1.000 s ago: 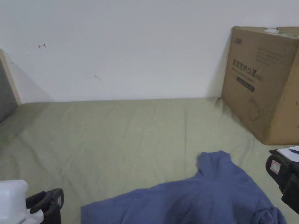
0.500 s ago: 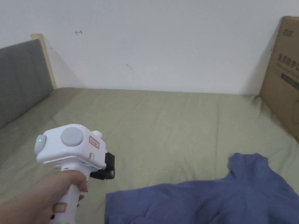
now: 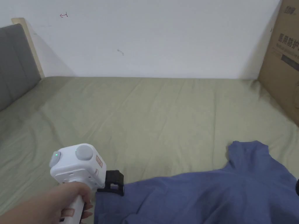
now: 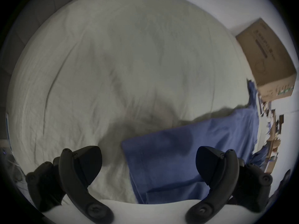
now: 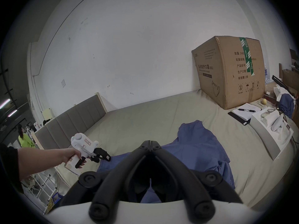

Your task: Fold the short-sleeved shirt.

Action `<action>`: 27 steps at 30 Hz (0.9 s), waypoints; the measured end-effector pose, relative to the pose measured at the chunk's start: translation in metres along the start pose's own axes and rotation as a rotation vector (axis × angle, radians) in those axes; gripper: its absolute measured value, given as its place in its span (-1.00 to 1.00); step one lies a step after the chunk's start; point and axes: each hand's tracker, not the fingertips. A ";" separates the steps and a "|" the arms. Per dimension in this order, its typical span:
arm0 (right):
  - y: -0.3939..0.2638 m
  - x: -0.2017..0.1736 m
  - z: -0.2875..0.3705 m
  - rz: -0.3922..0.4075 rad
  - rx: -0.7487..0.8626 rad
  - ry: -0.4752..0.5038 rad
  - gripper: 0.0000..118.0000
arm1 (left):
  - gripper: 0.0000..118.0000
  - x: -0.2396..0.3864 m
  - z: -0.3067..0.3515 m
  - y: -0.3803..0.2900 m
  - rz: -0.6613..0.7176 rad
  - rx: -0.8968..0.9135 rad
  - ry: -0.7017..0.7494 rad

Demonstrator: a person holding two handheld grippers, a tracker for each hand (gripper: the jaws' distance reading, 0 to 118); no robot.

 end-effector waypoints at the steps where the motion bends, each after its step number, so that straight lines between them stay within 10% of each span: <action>1: -0.001 -0.001 -0.001 0.001 -0.003 0.003 -1.00 | 0.95 0.005 -0.004 -0.001 -0.036 -0.004 0.036; 7: -0.002 -0.004 -0.003 0.003 -0.013 0.016 -1.00 | 0.53 0.013 -0.004 -0.012 -0.140 0.079 0.128; 10: -0.002 -0.002 0.000 -0.006 -0.007 0.019 -1.00 | -0.85 0.013 0.017 -0.019 -0.186 0.167 0.091; 11: -0.001 -0.001 0.001 -0.009 -0.005 0.018 -1.00 | -0.99 0.010 0.023 -0.020 -0.195 0.176 0.018; 19: 0.074 0.071 -0.046 0.062 0.006 -0.034 -1.00 | -0.99 0.018 0.057 -0.042 -0.309 0.350 0.011; 24: 0.114 0.147 -0.184 -0.033 -0.625 -0.207 -1.00 | -0.99 0.025 0.059 -0.063 -0.299 0.420 0.023; 27: 0.093 0.178 -0.243 -0.046 -0.745 -0.260 -1.00 | -0.99 0.024 0.058 -0.072 -0.304 0.472 -0.008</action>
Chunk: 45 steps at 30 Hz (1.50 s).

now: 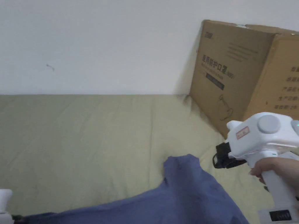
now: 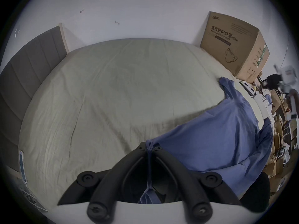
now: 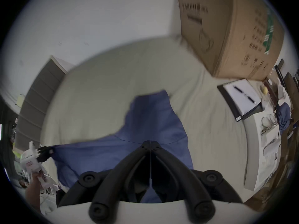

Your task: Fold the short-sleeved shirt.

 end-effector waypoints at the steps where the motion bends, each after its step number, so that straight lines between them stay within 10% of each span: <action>1: 0.006 0.005 -0.018 -0.008 -0.039 -0.019 -0.93 | -0.99 -0.001 0.000 -0.001 -0.003 -0.001 0.003; 4: 0.005 0.013 -0.065 -0.050 -0.087 -0.099 0.83 | -0.99 -0.006 -0.003 -0.003 0.009 -0.013 -0.001; 5: 0.005 0.017 -0.076 -0.058 -0.082 -0.103 0.98 | -0.99 -0.008 -0.004 -0.004 0.016 -0.014 -0.006; 12: 0.004 0.044 -0.132 -0.054 -0.197 -0.210 0.80 | -0.99 -0.013 -0.013 -0.006 0.049 -0.038 -0.028; 13: 0.006 0.045 -0.134 -0.045 -0.195 -0.216 0.60 | -0.99 -0.013 -0.013 -0.006 0.049 -0.037 -0.026; 15: 0.004 0.046 -0.130 -0.073 -0.177 -0.171 -0.95 | -0.99 -0.012 -0.016 -0.006 0.047 -0.033 -0.021; 21: -0.004 0.039 -0.085 -0.055 -0.043 -0.092 -0.96 | -0.99 -0.011 -0.010 0.000 0.076 -0.051 -0.011; 34: -0.035 0.026 0.226 -0.099 0.380 0.119 -0.96 | -0.99 0.009 0.178 0.080 -0.055 0.239 0.004; 45: 0.010 -0.010 0.398 -0.027 0.650 0.090 -0.96 | -0.99 0.028 0.312 0.202 -0.102 0.495 0.023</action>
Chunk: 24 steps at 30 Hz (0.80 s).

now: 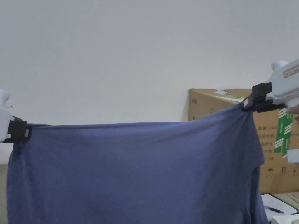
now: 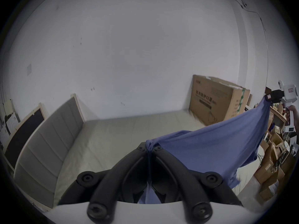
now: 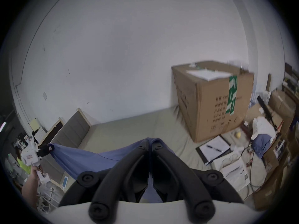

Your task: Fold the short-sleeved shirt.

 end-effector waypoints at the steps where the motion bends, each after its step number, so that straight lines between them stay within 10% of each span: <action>1: 0.011 -0.005 0.001 -0.005 0.011 0.003 -0.96 | -0.99 -0.001 0.000 0.013 0.004 0.014 0.004; 24: 0.148 -0.100 -0.141 0.105 0.252 -0.160 -0.96 | -0.99 -0.063 -0.148 0.143 0.183 0.167 0.107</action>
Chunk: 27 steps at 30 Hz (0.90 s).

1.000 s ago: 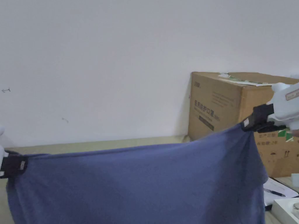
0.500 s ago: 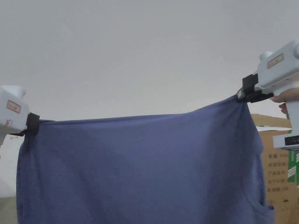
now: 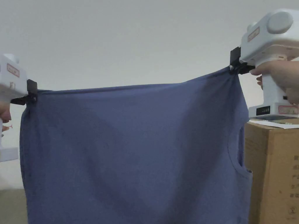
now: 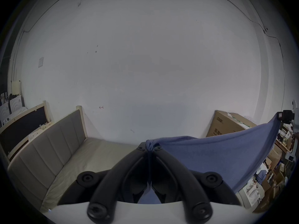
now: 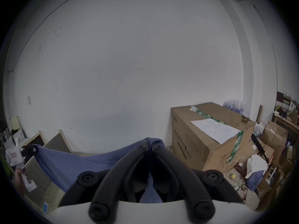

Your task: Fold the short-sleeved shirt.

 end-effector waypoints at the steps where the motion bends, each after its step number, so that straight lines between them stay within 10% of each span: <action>1: 0.000 -0.003 -0.006 -0.003 0.011 -0.004 -0.96 | -0.99 0.001 -0.006 0.001 -0.001 0.016 0.007; 10: -0.049 -0.013 -0.037 0.035 0.071 -0.026 -0.96 | -0.99 0.005 -0.034 -0.039 -0.041 0.088 0.042; 18: -0.296 0.005 -0.067 -0.047 -0.228 -0.002 -0.96 | -0.99 -0.014 -0.062 -0.256 0.063 -0.294 -0.002; 27: -0.495 0.074 0.051 -0.151 -0.523 0.008 -0.96 | -0.99 -0.048 0.051 -0.429 0.002 -0.518 -0.053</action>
